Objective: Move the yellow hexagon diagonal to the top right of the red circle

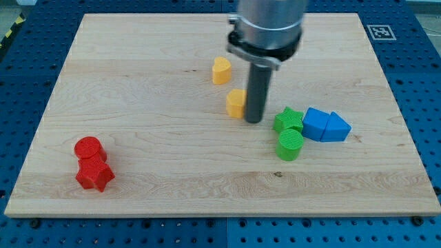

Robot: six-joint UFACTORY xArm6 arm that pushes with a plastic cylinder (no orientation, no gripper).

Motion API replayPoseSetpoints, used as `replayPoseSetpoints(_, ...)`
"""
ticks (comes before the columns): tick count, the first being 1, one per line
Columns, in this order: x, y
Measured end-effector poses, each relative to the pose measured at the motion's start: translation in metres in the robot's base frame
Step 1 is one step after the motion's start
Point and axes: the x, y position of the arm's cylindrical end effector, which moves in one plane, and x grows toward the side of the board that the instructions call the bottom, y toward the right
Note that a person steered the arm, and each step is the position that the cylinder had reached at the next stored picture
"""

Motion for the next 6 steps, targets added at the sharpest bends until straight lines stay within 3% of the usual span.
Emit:
replayPoseSetpoints(1,0.0,-0.011)
replayPoseSetpoints(2,-0.008,0.024)
replayPoseSetpoints(3,-0.018,0.023)
replayPoseSetpoints(5,-0.018,-0.036)
replayPoseSetpoints(6,-0.043,0.009)
